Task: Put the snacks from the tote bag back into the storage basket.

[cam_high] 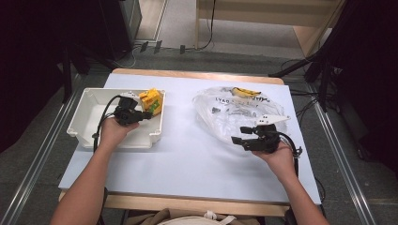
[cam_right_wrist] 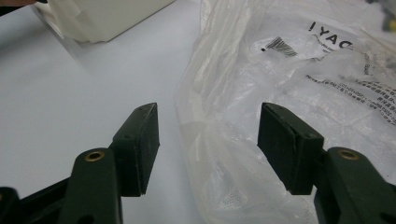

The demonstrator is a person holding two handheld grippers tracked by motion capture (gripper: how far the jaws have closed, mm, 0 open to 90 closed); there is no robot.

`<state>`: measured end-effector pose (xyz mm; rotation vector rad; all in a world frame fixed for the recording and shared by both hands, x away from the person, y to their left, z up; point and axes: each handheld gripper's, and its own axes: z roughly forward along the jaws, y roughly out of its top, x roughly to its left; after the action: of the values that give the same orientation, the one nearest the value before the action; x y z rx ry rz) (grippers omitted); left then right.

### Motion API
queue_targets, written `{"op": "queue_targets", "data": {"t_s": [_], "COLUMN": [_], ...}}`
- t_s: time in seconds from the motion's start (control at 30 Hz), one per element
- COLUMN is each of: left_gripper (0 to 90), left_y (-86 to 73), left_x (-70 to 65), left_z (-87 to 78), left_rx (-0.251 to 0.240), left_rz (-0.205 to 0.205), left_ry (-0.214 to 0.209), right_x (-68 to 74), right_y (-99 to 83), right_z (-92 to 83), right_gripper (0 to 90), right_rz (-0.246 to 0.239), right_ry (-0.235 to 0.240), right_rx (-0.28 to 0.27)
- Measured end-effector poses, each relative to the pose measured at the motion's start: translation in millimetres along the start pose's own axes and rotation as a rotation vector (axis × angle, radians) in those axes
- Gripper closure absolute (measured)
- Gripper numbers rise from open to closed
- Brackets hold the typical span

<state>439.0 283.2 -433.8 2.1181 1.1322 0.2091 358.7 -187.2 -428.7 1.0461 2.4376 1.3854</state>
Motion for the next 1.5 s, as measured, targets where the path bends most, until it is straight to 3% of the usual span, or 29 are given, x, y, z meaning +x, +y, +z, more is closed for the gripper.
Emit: {"op": "queue_targets", "data": {"t_s": [0.53,1.13,1.5], "left_gripper": [90.0,90.0,88.0], "left_y": [-1.5,-2.2,-0.4], "left_x": [6.5,19.8,23.6], "left_z": [-2.5,-2.5,-3.3], "left_rx": [-0.007,-0.022,-0.012], "left_rz": [-0.034,-0.125,-0.141], "left_ry": [0.026,0.069,0.045], "right_x": [-0.1,-0.5,0.5], "right_y": [-0.2,-0.5,0.0], "right_z": [0.2,1.3,0.7], "right_gripper": [39.7,39.2,39.2], "right_rz": [-0.002,-0.001,-0.006], "right_ry": [0.0,0.003,0.02], "right_rx": [0.001,0.001,-0.006]}}
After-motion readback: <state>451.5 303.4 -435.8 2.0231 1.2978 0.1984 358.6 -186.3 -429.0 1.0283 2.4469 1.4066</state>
